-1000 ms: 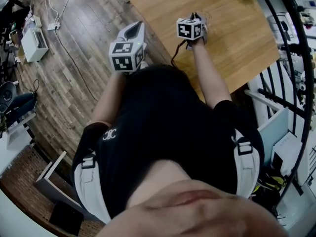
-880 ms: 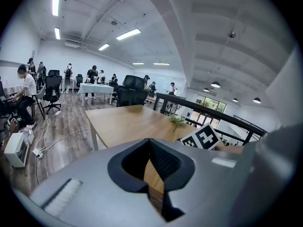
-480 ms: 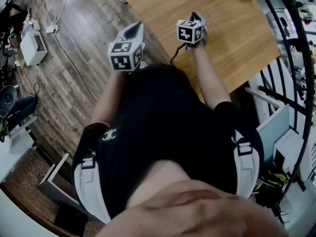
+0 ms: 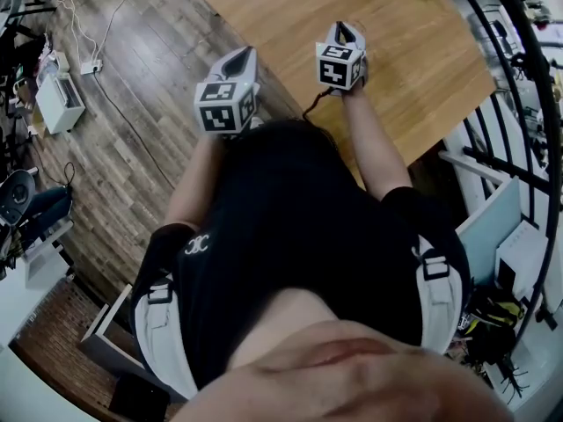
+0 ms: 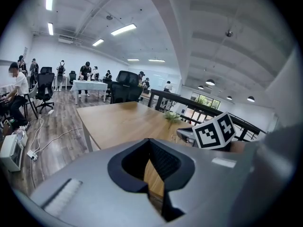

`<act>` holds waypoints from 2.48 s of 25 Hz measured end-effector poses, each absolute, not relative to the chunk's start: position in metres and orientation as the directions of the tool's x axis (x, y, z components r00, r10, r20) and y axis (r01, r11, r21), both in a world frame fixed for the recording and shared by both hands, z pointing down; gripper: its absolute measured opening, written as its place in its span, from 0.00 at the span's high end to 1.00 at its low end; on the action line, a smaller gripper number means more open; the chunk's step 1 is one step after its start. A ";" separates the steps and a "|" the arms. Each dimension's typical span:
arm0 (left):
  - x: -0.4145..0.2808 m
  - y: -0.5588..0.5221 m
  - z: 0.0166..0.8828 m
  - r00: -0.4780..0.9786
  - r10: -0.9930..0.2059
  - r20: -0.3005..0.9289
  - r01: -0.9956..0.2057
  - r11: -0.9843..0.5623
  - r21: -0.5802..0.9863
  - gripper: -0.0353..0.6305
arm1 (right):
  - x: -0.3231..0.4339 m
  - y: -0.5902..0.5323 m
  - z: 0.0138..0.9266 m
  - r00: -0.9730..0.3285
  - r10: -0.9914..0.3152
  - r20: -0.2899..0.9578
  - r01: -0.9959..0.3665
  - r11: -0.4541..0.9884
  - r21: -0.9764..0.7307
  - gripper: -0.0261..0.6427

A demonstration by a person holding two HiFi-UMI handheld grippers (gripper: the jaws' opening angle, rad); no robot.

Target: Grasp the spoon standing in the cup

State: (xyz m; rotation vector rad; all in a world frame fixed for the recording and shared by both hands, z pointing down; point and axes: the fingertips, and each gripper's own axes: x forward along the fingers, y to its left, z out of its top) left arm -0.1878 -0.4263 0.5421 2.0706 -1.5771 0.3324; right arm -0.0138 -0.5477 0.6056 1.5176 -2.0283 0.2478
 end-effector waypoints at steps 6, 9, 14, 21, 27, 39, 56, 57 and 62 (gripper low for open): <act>-0.185 -0.428 0.542 0.296 -0.826 0.479 -0.948 -0.194 0.252 0.93 | -0.013 -0.544 0.587 -0.213 -0.825 0.523 -0.923 0.345 0.169 0.95; -0.185 -0.425 0.544 0.301 -0.824 0.479 -0.946 -0.194 0.261 0.93 | -0.013 -0.537 0.578 -0.228 -0.832 0.505 -0.926 0.345 0.150 0.95; -0.185 -0.427 0.546 0.311 -0.823 0.475 -0.943 -0.203 0.265 0.93 | -0.015 -0.525 0.548 -0.253 -0.858 0.446 -0.931 0.342 0.128 0.95; -0.174 -0.435 0.538 0.339 -0.827 0.448 -0.935 -0.243 0.258 0.93 | 0.007 -0.497 0.491 -0.242 -0.942 0.231 -0.959 0.268 0.088 0.95; -0.166 -0.446 0.514 0.379 -0.857 0.349 -0.916 -0.294 0.273 0.93 | 0.025 -0.475 0.468 -0.204 -0.970 0.130 -0.973 0.216 0.078 0.95; -0.059 -0.453 0.490 0.607 -0.741 0.288 -0.795 -0.571 0.205 0.93 | 0.099 -0.406 0.442 -0.029 -0.997 0.067 -0.999 0.032 0.041 0.95; 0.034 -0.406 0.489 0.723 -0.610 0.323 -0.678 -0.715 0.168 0.93 | 0.160 -0.340 0.463 0.030 -0.993 0.118 -0.998 -0.037 -0.060 0.95; 0.033 -0.405 0.489 0.720 -0.613 0.325 -0.682 -0.712 0.168 0.93 | 0.160 -0.341 0.463 0.025 -0.993 0.118 -0.998 -0.032 -0.062 0.95; 0.027 -0.401 0.495 0.700 -0.627 0.344 -0.703 -0.688 0.177 0.93 | 0.156 -0.341 0.466 -0.006 -0.993 0.121 -0.997 -0.003 -0.073 0.95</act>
